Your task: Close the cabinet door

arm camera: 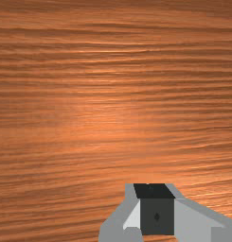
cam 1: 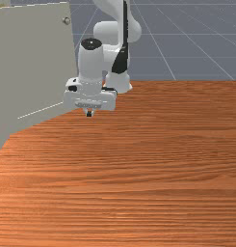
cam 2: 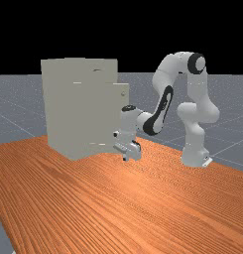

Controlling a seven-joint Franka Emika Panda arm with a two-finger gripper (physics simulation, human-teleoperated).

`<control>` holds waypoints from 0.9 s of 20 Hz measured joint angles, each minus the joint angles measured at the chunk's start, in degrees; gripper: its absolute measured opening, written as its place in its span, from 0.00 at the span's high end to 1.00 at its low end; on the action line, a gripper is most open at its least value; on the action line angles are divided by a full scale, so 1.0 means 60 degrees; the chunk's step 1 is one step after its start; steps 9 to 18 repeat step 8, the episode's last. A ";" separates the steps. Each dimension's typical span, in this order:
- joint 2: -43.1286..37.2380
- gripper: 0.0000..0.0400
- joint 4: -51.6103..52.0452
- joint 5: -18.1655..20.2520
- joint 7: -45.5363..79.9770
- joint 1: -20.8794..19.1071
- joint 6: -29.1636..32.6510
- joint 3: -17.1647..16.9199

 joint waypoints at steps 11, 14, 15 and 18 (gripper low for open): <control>-0.0097 1.00 -0.0401 -0.0446 -0.1551 -0.1101 0.0024 -0.1834; -0.0097 1.00 -0.0401 -0.0446 -0.1551 -0.1101 0.0024 -0.1834; -0.0097 1.00 -0.0401 -0.0446 -0.1551 -0.1101 0.0024 -0.1834; -0.0097 1.00 -0.0401 -0.0446 -0.1551 -0.1101 0.0024 -0.1834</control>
